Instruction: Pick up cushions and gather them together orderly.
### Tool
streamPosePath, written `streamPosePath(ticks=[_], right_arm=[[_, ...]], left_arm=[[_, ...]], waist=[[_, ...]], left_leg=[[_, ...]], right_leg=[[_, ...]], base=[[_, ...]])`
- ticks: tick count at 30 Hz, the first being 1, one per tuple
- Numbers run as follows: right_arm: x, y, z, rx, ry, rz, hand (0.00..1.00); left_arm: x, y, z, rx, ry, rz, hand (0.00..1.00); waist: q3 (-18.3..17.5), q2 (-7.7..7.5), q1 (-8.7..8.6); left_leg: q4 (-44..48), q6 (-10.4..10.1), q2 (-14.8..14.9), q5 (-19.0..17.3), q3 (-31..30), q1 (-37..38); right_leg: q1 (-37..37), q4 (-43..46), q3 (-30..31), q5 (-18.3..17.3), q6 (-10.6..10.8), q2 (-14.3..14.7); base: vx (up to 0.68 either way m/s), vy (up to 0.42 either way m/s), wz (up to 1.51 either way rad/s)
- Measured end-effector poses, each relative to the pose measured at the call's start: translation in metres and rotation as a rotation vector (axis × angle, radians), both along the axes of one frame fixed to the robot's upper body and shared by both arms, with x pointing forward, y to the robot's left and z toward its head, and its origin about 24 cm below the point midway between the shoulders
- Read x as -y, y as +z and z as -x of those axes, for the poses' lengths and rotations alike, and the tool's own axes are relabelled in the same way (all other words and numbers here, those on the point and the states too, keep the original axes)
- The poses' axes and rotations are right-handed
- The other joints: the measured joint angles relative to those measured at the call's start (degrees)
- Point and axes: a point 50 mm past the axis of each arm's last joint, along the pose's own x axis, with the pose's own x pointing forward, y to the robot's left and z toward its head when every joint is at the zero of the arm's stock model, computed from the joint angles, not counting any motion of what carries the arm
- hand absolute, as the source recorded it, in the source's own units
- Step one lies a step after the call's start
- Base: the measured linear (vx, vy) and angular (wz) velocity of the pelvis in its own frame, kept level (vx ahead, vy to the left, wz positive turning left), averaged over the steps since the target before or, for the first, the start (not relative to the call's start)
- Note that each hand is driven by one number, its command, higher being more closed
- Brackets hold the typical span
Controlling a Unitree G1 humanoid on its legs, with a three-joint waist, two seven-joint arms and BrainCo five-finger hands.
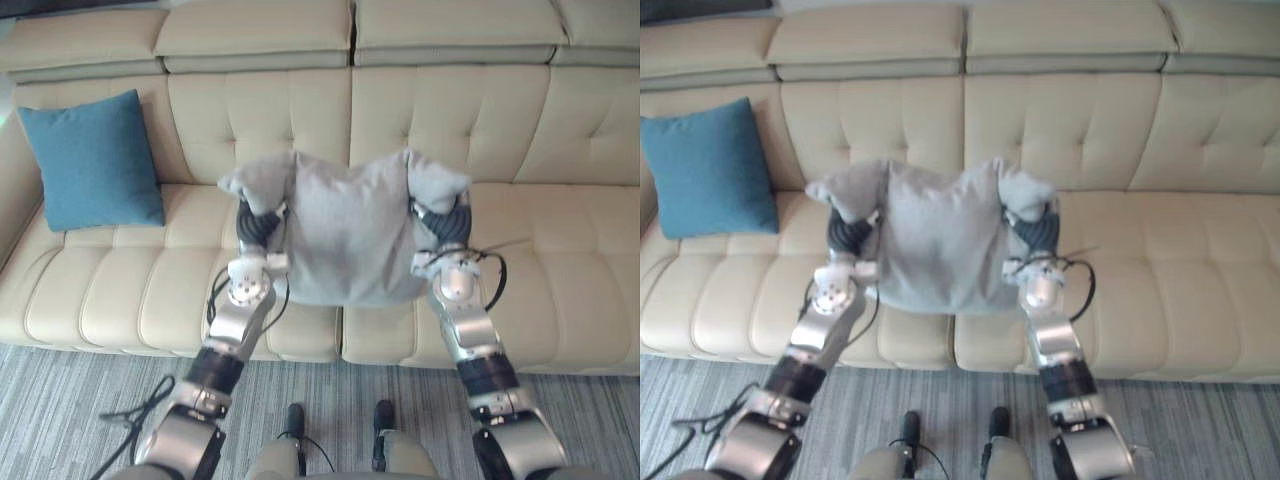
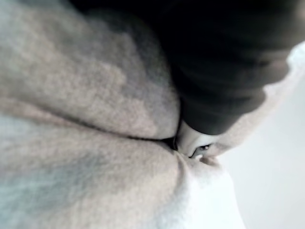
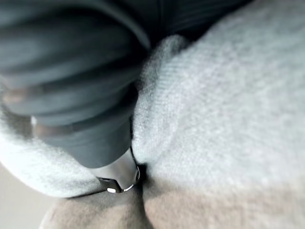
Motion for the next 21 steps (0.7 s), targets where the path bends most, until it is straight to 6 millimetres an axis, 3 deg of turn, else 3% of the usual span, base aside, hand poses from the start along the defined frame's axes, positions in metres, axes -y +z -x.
streamPosePath(ticks=[7, 12, 16, 17, 21], right_arm=[[-0.001, 0.107, -0.023, 0.250, -0.139, 0.129, 1.00], [0.002, 0.145, -0.031, 0.278, -0.185, 0.143, 1.00], [0.003, 0.155, -0.035, 0.269, -0.200, 0.149, 1.00], [0.004, 0.159, -0.037, 0.263, -0.206, 0.159, 0.00], [0.020, 0.168, -0.042, 0.210, -0.231, 0.188, 0.00]], left_arm=[[-0.002, 0.099, -0.028, 0.214, 0.054, 0.025, 1.00], [-0.004, 0.129, -0.039, 0.225, 0.073, 0.059, 1.00], [-0.005, 0.136, -0.043, 0.217, 0.076, 0.055, 1.00], [-0.006, 0.137, -0.045, 0.210, 0.080, 0.056, 0.00], [-0.009, 0.134, -0.050, 0.173, 0.074, 0.072, 0.00]], waist=[[5.7, 0.13, -0.62], [8.5, 0.36, -0.85], [9.9, 0.61, -0.91], [10.9, 0.79, -0.89], [13.6, 1.10, -0.62]], left_leg=[[-3.3, -0.4, 0.4, 4.1, 1.9, -5.9], [-3.9, -0.9, 1.3, 4.6, 2.7, -9.5], [-4.1, -0.9, 1.8, 4.6, 2.7, -11.4], [-4.1, -0.9, 1.9, 4.6, 2.6, -11.7], [-4.0, -1.0, 2.0, 4.6, 2.5, -12.8]], right_leg=[[-6.8, -4.2, 1.9, 5.5, -0.5, 1.3], [-8.9, -8.6, 2.5, 8.3, -0.7, 2.5], [-10.1, -10.3, 2.3, 9.0, -0.8, 2.9], [-10.2, -10.3, 2.1, 9.0, -0.8, 2.9], [-11.1, -10.0, 1.8, 9.0, -0.7, 2.8]], base=[[-0.07, -0.016, -0.16], [-0.01, -0.012, -0.10], [0.00, 0.000, 0.00], [0.00, 0.000, 0.00], [0.01, 0.001, 0.06]])
